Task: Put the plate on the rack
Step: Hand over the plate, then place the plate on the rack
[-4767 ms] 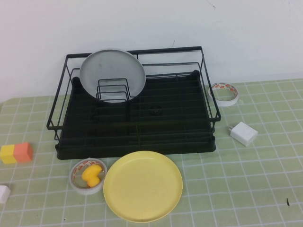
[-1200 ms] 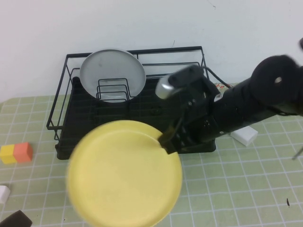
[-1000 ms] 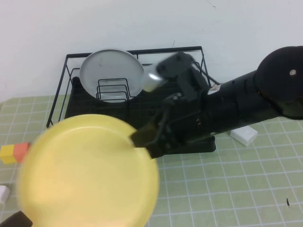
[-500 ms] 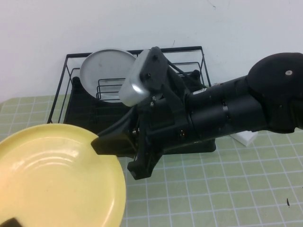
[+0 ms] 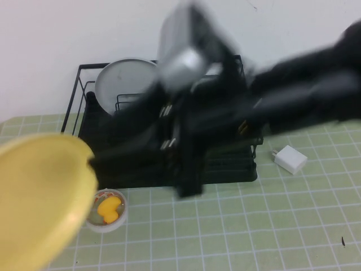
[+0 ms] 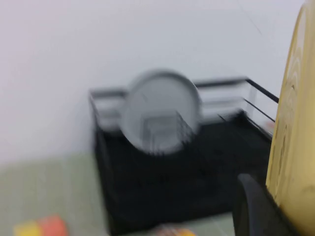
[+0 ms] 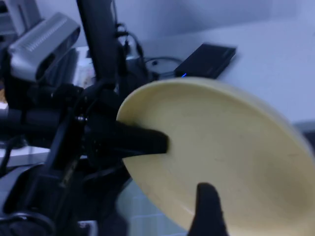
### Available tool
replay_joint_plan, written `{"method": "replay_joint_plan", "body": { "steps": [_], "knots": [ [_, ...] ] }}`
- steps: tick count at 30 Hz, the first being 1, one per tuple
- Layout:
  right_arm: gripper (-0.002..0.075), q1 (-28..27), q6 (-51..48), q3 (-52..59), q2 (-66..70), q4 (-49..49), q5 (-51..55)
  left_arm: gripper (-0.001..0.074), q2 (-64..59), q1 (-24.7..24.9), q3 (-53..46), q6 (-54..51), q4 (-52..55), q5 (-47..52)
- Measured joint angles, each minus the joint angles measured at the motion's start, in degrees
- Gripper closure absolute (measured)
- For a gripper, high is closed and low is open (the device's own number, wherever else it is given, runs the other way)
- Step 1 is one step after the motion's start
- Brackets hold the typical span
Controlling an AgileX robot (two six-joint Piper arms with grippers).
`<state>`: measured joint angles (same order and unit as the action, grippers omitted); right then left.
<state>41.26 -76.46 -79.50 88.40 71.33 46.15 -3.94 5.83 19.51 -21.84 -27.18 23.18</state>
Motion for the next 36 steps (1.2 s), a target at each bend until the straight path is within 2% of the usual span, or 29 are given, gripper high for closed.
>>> {"method": "replay_joint_plan", "body": {
  "steps": [3,6,8,11,14,18,23,30,36],
  "knots": [
    [0.0266,-1.2,2.5,-3.4,-3.9,-6.7,0.4,0.0636,-2.5,0.0,0.0,-9.3,0.0,-6.4],
    [0.0325,-2.3,7.6,-5.3,-7.9,-17.1,1.1,0.0636,-7.4,0.0,0.0,-19.0,0.0,-11.6],
    [0.041,-2.4,12.5,-5.7,-10.5,-26.1,2.2,0.0636,-11.9,0.1,0.4,-24.9,0.0,-12.8],
    [0.0587,-2.5,20.4,-5.7,-13.1,-38.4,5.5,0.0636,-20.0,2.5,2.8,-33.2,0.0,-14.2],
    [0.0683,-2.7,27.1,-5.7,-13.8,-49.6,9.7,0.0636,-27.6,6.3,6.4,-40.2,0.0,-17.5],
    [0.0714,-2.7,33.2,-5.1,-13.8,-58.7,15.2,0.0636,-39.2,9.6,13.2,-48.9,0.0,-21.8],
    [0.072,-2.7,37.2,-2.6,-14.1,-61.2,19.9,0.0636,-55.1,10.3,23.9,-57.8,0.0,-26.3],
    [0.072,-2.7,38.8,-0.7,-16.4,-63.3,20.8,0.0636,-76.7,10.3,39.7,-65.8,2.0,-26.2],
    [0.0721,-2.7,43.2,0.0,-17.7,-69.3,23.2,0.0636,-89.3,10.3,49.1,-68.0,3.6,-25.4]
  ]
}}
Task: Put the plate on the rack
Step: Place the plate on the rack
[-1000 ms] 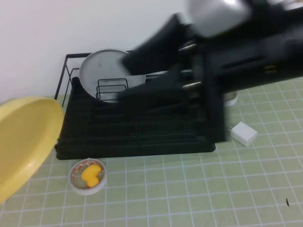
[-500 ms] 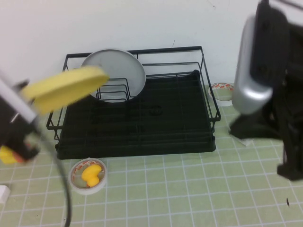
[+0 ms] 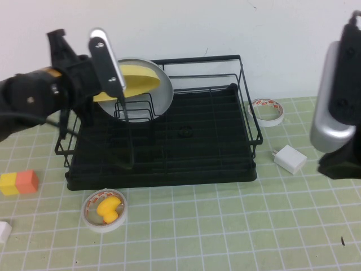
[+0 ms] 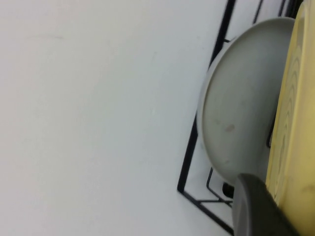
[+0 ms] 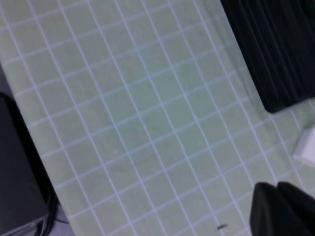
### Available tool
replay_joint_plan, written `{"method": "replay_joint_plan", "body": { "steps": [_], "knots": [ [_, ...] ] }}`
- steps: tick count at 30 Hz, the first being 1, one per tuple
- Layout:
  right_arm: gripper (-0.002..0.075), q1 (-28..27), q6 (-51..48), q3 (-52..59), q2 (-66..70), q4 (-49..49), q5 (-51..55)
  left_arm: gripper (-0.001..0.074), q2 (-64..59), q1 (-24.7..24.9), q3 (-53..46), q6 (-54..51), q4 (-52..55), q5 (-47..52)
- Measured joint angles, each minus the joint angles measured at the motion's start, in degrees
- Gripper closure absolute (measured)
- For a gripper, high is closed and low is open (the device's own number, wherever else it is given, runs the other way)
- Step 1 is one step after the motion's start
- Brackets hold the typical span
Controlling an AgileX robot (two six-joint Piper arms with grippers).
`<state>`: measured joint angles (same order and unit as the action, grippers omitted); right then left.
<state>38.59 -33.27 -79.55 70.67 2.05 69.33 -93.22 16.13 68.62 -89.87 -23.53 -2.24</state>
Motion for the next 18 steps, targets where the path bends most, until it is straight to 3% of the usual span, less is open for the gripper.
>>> {"method": "replay_joint_plan", "body": {
  "steps": [9,18],
  "knots": [
    [0.0721,0.0,2.3,0.5,-0.7,-3.7,1.6,0.0636,-11.0,0.0,7.8,-0.2,1.5,-2.2],
    [0.0721,0.0,2.4,0.5,-0.9,-4.7,1.6,0.0636,-17.7,0.1,8.5,1.5,1.5,-9.1]
  ]
}}
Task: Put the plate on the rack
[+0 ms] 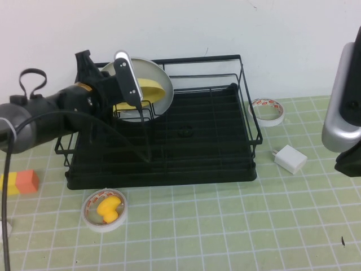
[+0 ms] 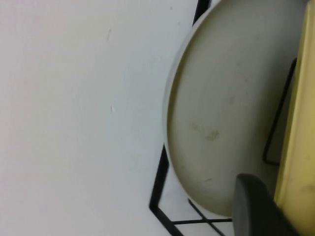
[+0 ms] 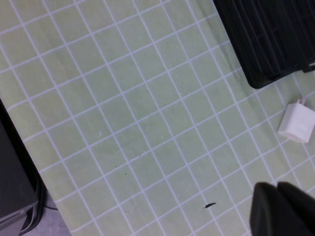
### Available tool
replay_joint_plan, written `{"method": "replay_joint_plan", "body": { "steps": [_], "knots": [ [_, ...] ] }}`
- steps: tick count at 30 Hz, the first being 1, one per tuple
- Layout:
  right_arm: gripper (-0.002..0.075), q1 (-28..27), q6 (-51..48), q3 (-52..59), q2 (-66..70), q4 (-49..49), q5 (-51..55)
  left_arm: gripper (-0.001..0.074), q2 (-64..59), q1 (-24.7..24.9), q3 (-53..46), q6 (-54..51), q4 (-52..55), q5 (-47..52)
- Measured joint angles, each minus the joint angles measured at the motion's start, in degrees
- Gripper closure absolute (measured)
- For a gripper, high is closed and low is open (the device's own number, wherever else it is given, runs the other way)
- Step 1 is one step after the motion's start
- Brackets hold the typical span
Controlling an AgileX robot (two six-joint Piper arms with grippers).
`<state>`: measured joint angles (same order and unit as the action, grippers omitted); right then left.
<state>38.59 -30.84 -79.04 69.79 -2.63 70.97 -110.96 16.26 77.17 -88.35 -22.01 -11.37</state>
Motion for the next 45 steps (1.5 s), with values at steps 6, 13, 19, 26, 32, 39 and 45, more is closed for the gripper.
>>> {"method": "replay_joint_plan", "body": {
  "steps": [6,13,19,26,32,39,45],
  "knots": [
    [0.0721,0.0,0.1,0.0,-0.2,-0.2,0.0,0.0608,-1.1,0.2,0.0,13.9,4.3,-3.2],
    [0.0721,0.0,1.4,0.0,-0.2,-0.2,0.0,0.0418,-1.1,0.2,0.3,26.1,12.0,-8.9],
    [0.0721,0.0,1.9,0.0,-0.2,-0.2,0.0,0.038,-1.1,0.2,0.3,25.8,13.6,-10.4],
    [0.0722,0.0,2.7,0.0,-0.2,-3.4,0.0,0.043,1.0,2.8,0.3,25.4,7.0,-14.7],
    [0.0722,0.0,6.0,0.6,-3.0,-15.3,0.0,0.068,7.2,7.9,0.3,18.7,-20.1,-15.6],
    [0.0722,0.0,13.3,1.3,-11.5,-20.5,0.0,0.0731,17.9,9.2,0.3,-7.8,-60.7,-16.9],
    [0.0722,0.0,18.3,10.6,-21.9,-20.5,-6.2,0.0735,29.8,9.4,-0.5,-19.6,-77.7,-21.4]
  ]
}}
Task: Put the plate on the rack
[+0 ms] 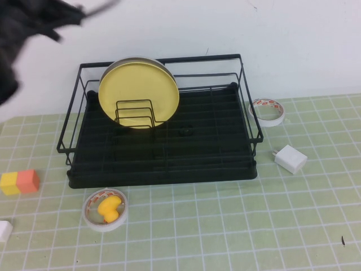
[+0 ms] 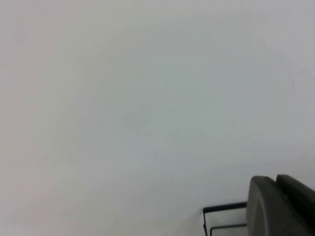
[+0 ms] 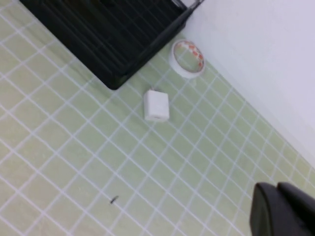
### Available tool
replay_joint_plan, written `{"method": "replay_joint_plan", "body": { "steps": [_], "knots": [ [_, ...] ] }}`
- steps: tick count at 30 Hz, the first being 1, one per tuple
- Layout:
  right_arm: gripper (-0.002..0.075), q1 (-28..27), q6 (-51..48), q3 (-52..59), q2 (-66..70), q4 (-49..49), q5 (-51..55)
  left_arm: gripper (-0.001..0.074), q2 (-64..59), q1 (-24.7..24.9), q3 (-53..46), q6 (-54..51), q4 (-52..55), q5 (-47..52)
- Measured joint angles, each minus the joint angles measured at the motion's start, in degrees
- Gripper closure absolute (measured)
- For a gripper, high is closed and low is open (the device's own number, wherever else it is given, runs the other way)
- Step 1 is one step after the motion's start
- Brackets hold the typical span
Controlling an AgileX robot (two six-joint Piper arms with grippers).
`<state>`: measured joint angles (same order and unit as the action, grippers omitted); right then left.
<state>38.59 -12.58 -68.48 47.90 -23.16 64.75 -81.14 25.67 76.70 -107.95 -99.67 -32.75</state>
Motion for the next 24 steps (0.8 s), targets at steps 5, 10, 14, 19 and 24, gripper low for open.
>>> {"method": "replay_joint_plan", "body": {
  "steps": [5,10,14,19,24],
  "knots": [
    [0.0722,0.0,2.7,13.7,-8.0,1.6,-7.9,0.0735,10.7,1.0,-5.4,2.2,-1.3,0.4],
    [0.0722,0.0,4.0,27.7,-14.2,5.9,-18.2,0.0735,22.5,1.2,-14.5,8.9,-1.5,3.6],
    [0.0723,0.0,4.3,36.0,-17.5,9.1,-25.1,0.0735,31.3,1.2,-23.5,12.0,-1.6,4.9],
    [0.0723,0.0,4.5,42.0,-18.8,12.9,-29.7,0.0736,42.0,1.2,-35.0,13.8,-1.6,10.5],
    [0.0724,0.0,4.9,45.0,-18.9,17.2,-30.3,0.0736,51.0,1.2,-44.2,14.9,-1.5,16.8]
  ]
}}
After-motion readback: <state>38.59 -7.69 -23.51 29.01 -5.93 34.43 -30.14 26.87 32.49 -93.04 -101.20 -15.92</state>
